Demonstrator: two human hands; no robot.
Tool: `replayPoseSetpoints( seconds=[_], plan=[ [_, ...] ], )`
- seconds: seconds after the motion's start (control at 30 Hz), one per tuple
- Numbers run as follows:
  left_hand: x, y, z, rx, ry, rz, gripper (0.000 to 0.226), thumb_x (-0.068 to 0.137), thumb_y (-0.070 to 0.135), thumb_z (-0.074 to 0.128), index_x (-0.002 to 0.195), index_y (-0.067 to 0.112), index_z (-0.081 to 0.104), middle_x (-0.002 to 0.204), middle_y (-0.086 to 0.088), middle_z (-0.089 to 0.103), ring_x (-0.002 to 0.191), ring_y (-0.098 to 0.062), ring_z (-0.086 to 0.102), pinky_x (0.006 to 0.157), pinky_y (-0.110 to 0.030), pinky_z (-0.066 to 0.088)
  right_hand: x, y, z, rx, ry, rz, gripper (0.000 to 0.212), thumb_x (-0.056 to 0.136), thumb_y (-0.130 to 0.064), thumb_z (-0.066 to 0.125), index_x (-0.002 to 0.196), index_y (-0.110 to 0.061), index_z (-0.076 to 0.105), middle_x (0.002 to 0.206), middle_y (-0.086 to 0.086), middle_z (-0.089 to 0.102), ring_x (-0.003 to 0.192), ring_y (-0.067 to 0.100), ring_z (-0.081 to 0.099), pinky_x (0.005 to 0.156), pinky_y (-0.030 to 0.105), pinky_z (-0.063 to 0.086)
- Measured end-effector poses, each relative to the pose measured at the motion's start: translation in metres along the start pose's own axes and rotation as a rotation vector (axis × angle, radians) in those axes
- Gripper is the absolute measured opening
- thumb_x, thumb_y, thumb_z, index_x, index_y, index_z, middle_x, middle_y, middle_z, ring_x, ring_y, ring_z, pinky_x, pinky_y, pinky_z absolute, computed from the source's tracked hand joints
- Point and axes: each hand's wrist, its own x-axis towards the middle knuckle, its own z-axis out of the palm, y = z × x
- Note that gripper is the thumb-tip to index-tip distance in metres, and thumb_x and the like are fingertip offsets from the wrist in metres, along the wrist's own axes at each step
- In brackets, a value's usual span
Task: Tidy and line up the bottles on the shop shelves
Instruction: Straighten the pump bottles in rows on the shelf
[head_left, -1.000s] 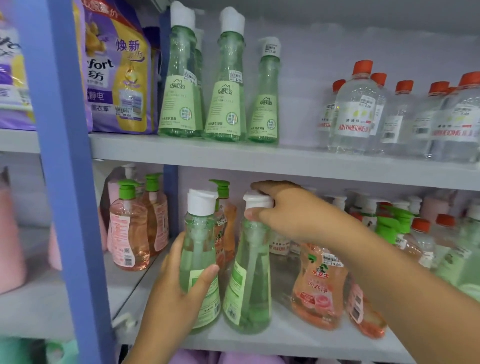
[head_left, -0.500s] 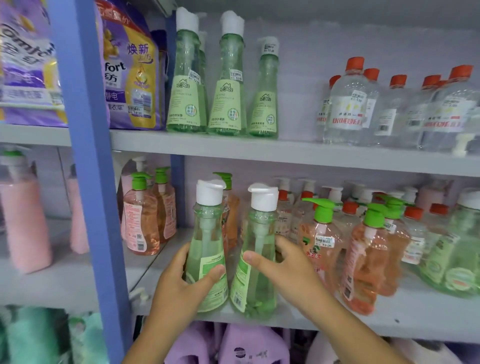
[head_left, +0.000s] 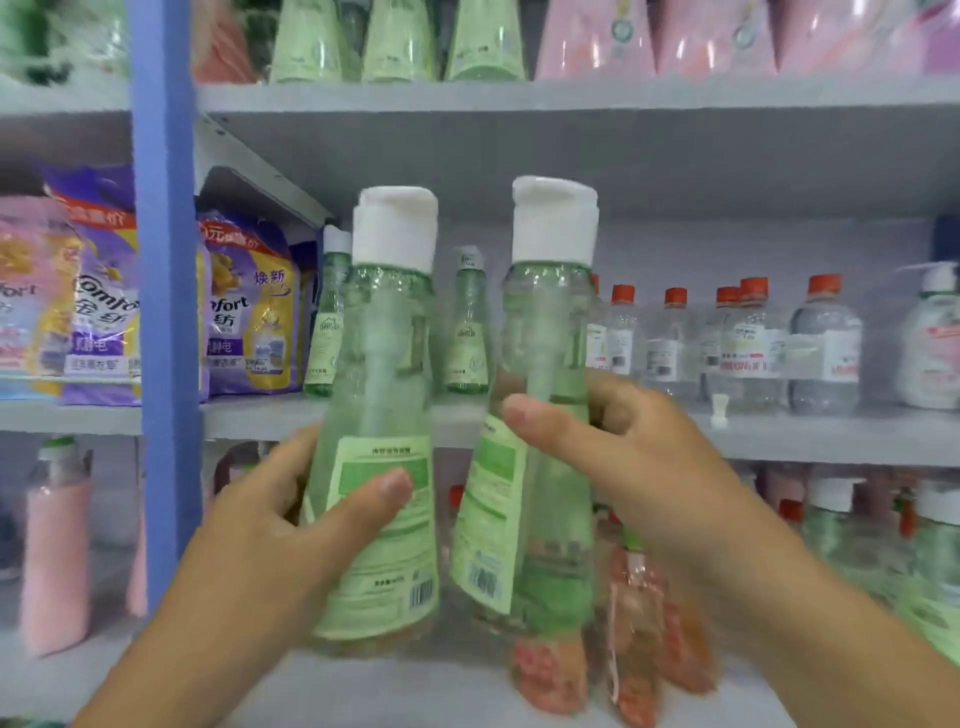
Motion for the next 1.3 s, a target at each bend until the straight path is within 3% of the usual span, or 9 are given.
replayPoseSetpoints(
  seconds=[0.13, 0.27, 0.43, 0.57, 0.73, 0.83, 1.03, 1.2, 1.3],
  plan=[
    [0.056, 0.04, 0.005, 0.048, 0.094, 0.081, 0.042, 0.062, 0.072, 0.066, 0.097, 0.049, 0.072, 0.081, 0.024, 0.076, 0.065, 0.004, 0.072, 0.046, -0.011, 0.05, 0.057, -0.038, -0.02, -0.066, 0.176, -0.075, 0.046, 0.072, -0.073, 0.074, 0.099, -0.035, 0.077, 0.099, -0.013, 0.078, 0.087, 0.003, 0.074, 0.077, 0.026, 0.057],
    [0.115, 0.035, 0.008, 0.217, 0.204, 0.104, 0.075, 0.069, 0.083, 0.059, 0.125, 0.034, 0.065, 0.1, 0.022, 0.072, 0.089, 0.003, 0.066, 0.072, -0.023, 0.051, 0.115, -0.039, -0.025, -0.123, 0.287, -0.067, 0.054, 0.073, -0.073, 0.073, 0.103, -0.028, 0.074, 0.093, -0.009, 0.075, 0.083, 0.01, 0.071, 0.069, 0.027, 0.056],
    [0.161, 0.002, 0.013, 0.215, 0.191, 0.005, 0.108, 0.073, 0.084, 0.063, 0.156, 0.018, 0.042, 0.158, -0.005, 0.048, 0.143, -0.029, 0.046, 0.115, -0.051, 0.04, 0.163, -0.002, -0.019, -0.179, 0.287, 0.048, 0.038, 0.081, -0.062, 0.075, 0.093, -0.026, 0.071, 0.085, -0.004, 0.071, 0.074, 0.014, 0.067, 0.06, 0.029, 0.049],
    [0.18, -0.029, 0.011, 0.267, 0.135, 0.025, 0.1, 0.072, 0.085, 0.062, 0.148, 0.021, 0.052, 0.138, 0.011, 0.059, 0.125, -0.018, 0.058, 0.101, -0.038, 0.047, 0.193, 0.024, -0.014, -0.366, 0.212, 0.2, 0.045, 0.083, -0.067, 0.07, 0.095, -0.024, 0.064, 0.092, 0.001, 0.072, 0.079, 0.017, 0.068, 0.06, 0.031, 0.051],
    [0.21, -0.053, 0.005, 0.424, 0.043, -0.008, 0.113, 0.073, 0.093, 0.05, 0.159, 0.022, 0.034, 0.16, 0.004, 0.045, 0.139, -0.02, 0.049, 0.108, -0.041, 0.043, 0.242, 0.022, -0.015, -0.642, -0.019, 0.344, 0.067, 0.085, -0.069, 0.066, 0.122, -0.014, 0.06, 0.12, 0.006, 0.069, 0.082, 0.02, 0.068, 0.047, 0.026, 0.055],
    [0.223, -0.057, 0.002, 0.474, -0.046, -0.019, 0.101, 0.069, 0.096, 0.049, 0.147, 0.032, 0.047, 0.126, 0.025, 0.061, 0.089, 0.007, 0.053, 0.071, -0.015, 0.042, 0.274, 0.025, -0.012, -0.615, -0.133, 0.473, 0.081, 0.089, -0.059, 0.069, 0.147, -0.008, 0.045, 0.145, 0.016, 0.056, 0.11, 0.033, 0.067, 0.083, 0.046, 0.063],
    [0.243, -0.061, 0.001, 0.501, -0.154, 0.016, 0.091, 0.069, 0.091, 0.055, 0.143, 0.038, 0.052, 0.119, 0.032, 0.057, 0.071, 0.024, 0.041, 0.058, -0.003, 0.032, 0.312, 0.053, -0.014, -0.543, -0.197, 0.308, 0.038, 0.096, -0.038, 0.071, 0.125, -0.014, 0.064, 0.107, 0.003, 0.076, 0.087, 0.022, 0.078, 0.079, 0.034, 0.065],
    [0.243, -0.066, -0.005, 0.372, -0.129, -0.016, 0.089, 0.049, 0.092, 0.06, 0.12, 0.038, 0.058, 0.102, 0.02, 0.065, 0.092, -0.003, 0.066, 0.07, -0.022, 0.052, 0.314, 0.098, -0.025, -0.28, -0.143, 0.141, 0.032, 0.097, -0.038, 0.068, 0.124, -0.021, 0.065, 0.108, -0.004, 0.079, 0.097, 0.014, 0.076, 0.087, 0.035, 0.061],
    [0.246, -0.068, -0.005, 0.337, -0.076, -0.009, 0.059, 0.068, 0.074, 0.074, 0.114, 0.038, 0.063, 0.099, 0.014, 0.068, 0.081, -0.001, 0.07, 0.063, -0.019, 0.054, 0.317, 0.101, -0.027, -0.239, -0.188, 0.148, 0.025, 0.097, -0.039, 0.067, 0.119, -0.027, 0.067, 0.107, -0.009, 0.079, 0.097, 0.011, 0.076, 0.09, 0.036, 0.06]
  ],
)
